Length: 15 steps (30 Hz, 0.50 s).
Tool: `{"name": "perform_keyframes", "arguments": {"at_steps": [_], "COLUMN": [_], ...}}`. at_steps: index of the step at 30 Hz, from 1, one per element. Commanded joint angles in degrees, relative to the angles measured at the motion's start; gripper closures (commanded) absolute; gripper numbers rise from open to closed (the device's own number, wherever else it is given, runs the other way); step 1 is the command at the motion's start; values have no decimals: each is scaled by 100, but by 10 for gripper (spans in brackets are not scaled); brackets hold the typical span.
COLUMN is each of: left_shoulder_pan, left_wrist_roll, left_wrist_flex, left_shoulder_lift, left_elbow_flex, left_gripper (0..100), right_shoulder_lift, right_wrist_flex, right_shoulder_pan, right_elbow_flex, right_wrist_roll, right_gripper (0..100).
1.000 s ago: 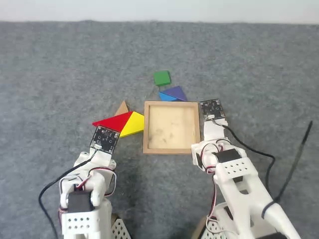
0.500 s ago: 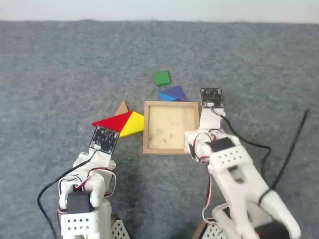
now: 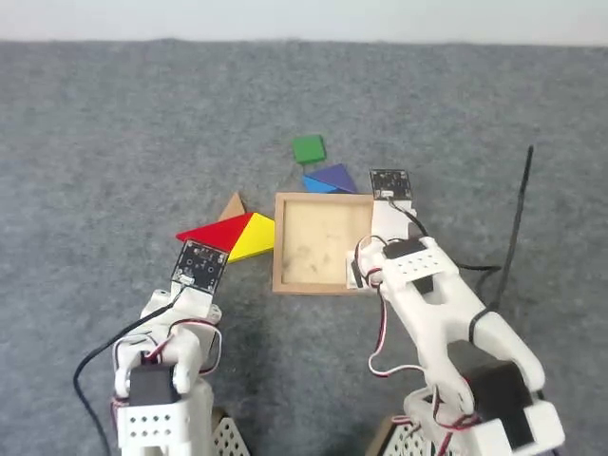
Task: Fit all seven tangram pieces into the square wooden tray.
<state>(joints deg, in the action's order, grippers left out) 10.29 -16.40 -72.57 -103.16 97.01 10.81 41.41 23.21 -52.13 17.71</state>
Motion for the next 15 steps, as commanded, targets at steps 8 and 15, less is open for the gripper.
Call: {"name": "perform_keyframes", "arguments": {"at_steps": [8, 15], "left_shoulder_pan": [0, 0], "left_wrist_roll": [-26, -35], "left_wrist_flex": [-26, -18], "left_shoulder_lift": [-123, -123], "left_elbow_flex": [-57, -57], "left_gripper": [985, 985], "right_shoulder_lift": [48, 919], "right_wrist_flex": [92, 1112], "right_shoulder_pan": [-136, -488], "right_elbow_flex": [299, 246], "right_wrist_roll": [-563, -1240], "right_gripper": [983, 991]}}
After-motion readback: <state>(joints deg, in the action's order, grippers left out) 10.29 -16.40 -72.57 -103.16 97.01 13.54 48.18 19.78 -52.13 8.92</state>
